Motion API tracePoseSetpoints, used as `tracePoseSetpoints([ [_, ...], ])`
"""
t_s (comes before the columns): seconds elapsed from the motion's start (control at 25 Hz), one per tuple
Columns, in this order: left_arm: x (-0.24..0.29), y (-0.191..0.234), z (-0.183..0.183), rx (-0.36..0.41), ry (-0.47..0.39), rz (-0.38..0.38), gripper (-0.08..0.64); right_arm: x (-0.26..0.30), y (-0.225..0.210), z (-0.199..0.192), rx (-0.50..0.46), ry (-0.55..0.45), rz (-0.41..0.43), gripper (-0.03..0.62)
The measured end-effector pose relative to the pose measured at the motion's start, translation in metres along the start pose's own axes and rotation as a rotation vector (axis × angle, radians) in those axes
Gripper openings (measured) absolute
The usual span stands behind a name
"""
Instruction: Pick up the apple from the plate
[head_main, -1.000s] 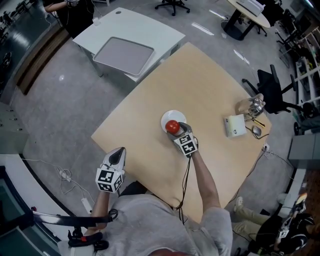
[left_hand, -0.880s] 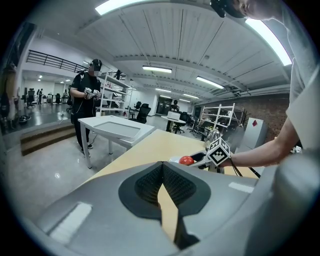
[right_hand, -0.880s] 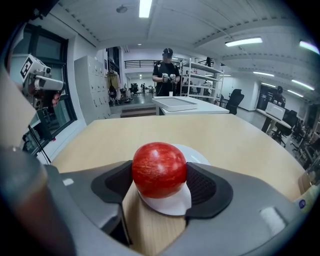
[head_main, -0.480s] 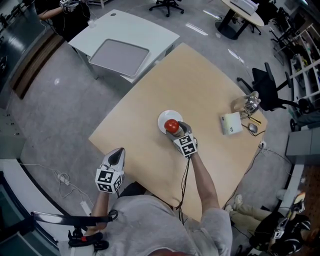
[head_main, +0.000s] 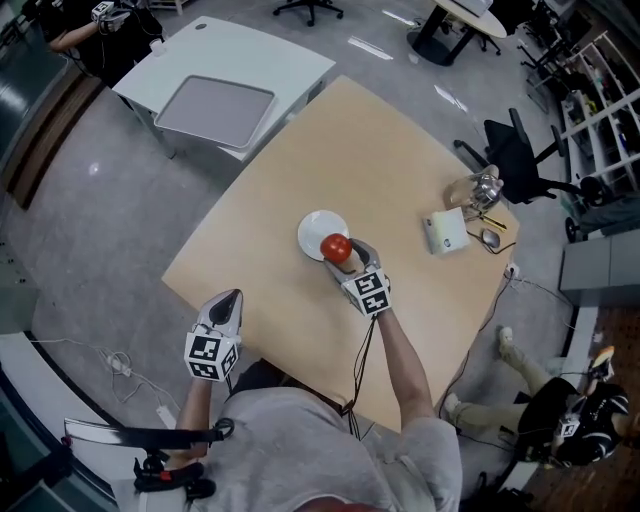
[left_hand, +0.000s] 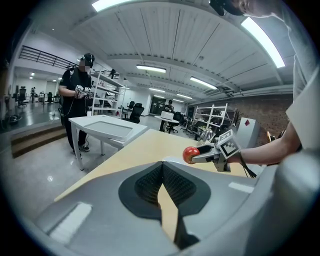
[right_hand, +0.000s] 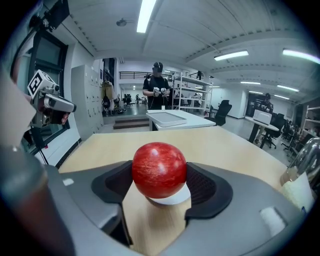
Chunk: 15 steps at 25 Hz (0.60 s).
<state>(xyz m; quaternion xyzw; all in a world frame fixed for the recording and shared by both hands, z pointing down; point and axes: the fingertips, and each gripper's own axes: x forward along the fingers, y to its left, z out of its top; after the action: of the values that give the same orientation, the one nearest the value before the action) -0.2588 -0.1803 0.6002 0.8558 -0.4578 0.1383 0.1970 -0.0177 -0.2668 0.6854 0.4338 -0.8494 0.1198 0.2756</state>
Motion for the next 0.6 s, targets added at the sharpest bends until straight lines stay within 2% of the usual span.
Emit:
tracePoseSetpoints([
  [0.2,0.005,-0.009,0.004,0.011,0.007,-0.034,0.018,-0.029,0.001,0.015,0.011,-0.046,-0.032,0.337],
  [0.6,0.023,-0.046,0.02,0.06,0.014,-0.157,0.018,-0.106,0.002,0.039,0.075,-0.157,-0.144,0.337],
])
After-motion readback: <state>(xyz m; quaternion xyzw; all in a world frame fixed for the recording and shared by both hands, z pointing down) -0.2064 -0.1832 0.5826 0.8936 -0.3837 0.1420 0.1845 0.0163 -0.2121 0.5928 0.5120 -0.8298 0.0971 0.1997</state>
